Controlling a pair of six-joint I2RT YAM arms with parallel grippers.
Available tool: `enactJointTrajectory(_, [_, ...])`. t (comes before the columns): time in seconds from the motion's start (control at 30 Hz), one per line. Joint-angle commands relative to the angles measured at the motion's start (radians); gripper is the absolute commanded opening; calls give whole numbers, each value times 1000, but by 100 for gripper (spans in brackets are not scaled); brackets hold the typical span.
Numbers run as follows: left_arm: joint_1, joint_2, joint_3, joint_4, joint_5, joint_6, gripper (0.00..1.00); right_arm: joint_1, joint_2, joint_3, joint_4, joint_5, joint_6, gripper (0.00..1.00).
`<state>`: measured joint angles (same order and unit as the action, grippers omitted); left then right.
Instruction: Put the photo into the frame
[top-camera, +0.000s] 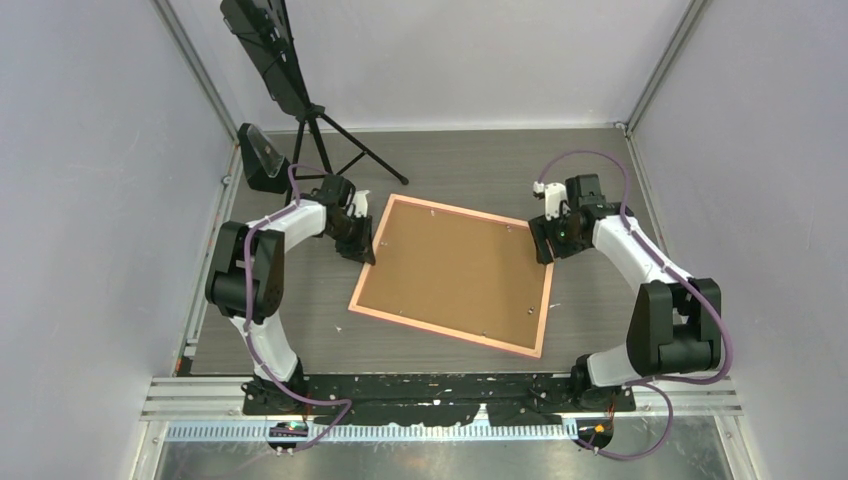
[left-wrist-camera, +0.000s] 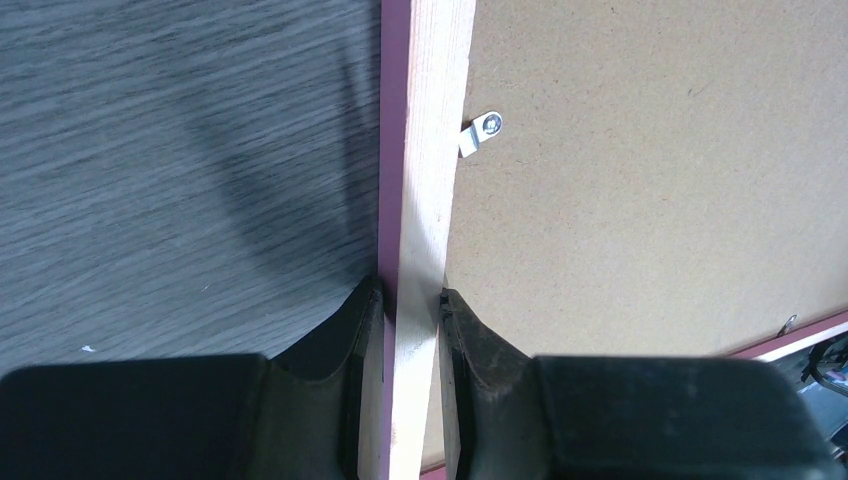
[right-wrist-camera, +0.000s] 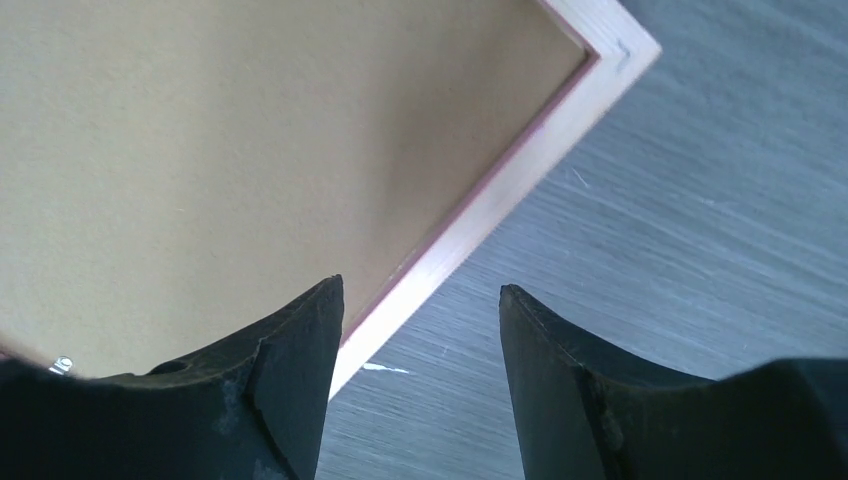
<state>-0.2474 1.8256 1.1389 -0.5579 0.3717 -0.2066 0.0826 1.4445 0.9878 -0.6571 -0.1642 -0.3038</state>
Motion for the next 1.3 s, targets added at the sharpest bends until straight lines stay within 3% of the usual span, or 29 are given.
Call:
enactJointTrajectory(0.0, [3,-19,-19,27,19,-11,22,-60,-19,-30,-15,-38,-2,63])
enactJointTrajectory(0.3, [7,-27,-21,29,12,-7,22,-123,136,12,-41,-102,-24,50])
enactJointTrajectory(0.7, [7,-28,-18,28,14,-5,22,-139,234,41,-48,-171,-16,50])
enactJointTrajectory(1.03, [10,-36,-31,28,30,-7,23,-140,308,140,-48,-194,1,11])
enactJointTrajectory(1.27, [10,-33,-43,24,65,-7,26,-135,431,310,-51,-205,13,5])
